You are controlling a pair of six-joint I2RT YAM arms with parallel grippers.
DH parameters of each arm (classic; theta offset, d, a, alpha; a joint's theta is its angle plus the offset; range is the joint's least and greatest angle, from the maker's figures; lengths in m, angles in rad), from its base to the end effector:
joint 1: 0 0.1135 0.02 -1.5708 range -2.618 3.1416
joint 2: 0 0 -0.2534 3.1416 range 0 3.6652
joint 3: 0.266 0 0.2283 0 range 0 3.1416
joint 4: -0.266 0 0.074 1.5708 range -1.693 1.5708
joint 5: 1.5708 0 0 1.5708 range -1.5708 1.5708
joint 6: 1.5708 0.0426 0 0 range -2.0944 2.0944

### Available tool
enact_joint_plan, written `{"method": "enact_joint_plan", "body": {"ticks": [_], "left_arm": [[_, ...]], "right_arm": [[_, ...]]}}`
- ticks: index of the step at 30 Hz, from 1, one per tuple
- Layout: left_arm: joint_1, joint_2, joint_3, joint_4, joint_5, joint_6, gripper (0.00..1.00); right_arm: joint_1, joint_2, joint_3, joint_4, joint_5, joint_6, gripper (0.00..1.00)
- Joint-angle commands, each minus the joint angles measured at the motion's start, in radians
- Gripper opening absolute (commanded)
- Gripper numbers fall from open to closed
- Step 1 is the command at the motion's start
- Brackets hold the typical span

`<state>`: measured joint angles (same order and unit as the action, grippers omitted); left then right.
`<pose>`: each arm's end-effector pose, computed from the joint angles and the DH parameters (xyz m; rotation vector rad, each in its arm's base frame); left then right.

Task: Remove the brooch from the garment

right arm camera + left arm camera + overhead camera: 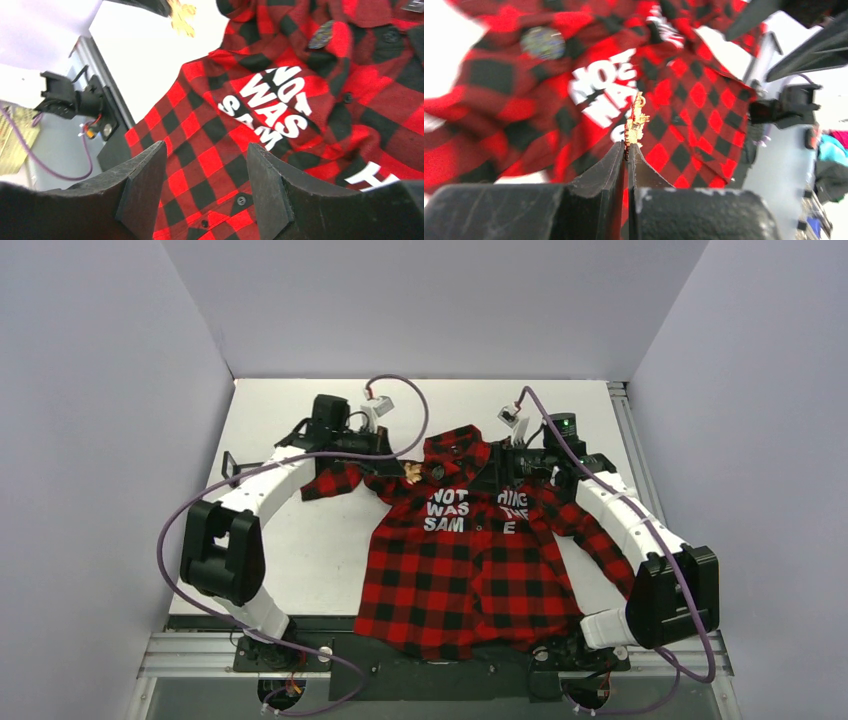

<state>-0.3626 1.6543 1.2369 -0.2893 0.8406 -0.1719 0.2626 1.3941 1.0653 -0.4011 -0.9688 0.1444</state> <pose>0.3110 -0.1519 0.2651 0.6708 2.1793 -1.2346 0.2578 0.1057 0.2832 -0.6406 2.1455 1.3202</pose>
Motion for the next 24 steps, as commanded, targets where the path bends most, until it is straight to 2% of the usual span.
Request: {"method": "enact_joint_plan", "body": {"ticks": [1,4,10,13,16,24], "left_arm": [[0.146,-0.025,0.092,-0.245,-0.172,0.2,0.0],[0.27,-0.046,0.118,-0.324,-0.255,0.279,0.0],[0.402,-0.09,0.104,-0.327,-0.653,0.406,0.0],[0.425,-0.096,0.061,-0.249,-0.865,0.465,0.0],[0.435,-0.079,0.034,-0.159,-1.018,0.51,0.0],[0.434,0.045,-0.002,0.016,-1.292,0.606,0.0]], "right_arm": [[-0.01,-0.042,-0.039,0.14,0.104,0.041,0.56],[-0.01,-0.04,-0.029,0.113,0.133,0.003,0.56],[-0.007,-0.018,-0.024,0.095,0.135,-0.008,0.56],[-0.005,-0.011,-0.013,0.079,0.135,-0.019,0.56],[-0.003,-0.02,-0.019,0.076,0.138,-0.025,0.56],[-0.003,-0.014,-0.022,0.057,0.119,-0.041,0.56]]}}
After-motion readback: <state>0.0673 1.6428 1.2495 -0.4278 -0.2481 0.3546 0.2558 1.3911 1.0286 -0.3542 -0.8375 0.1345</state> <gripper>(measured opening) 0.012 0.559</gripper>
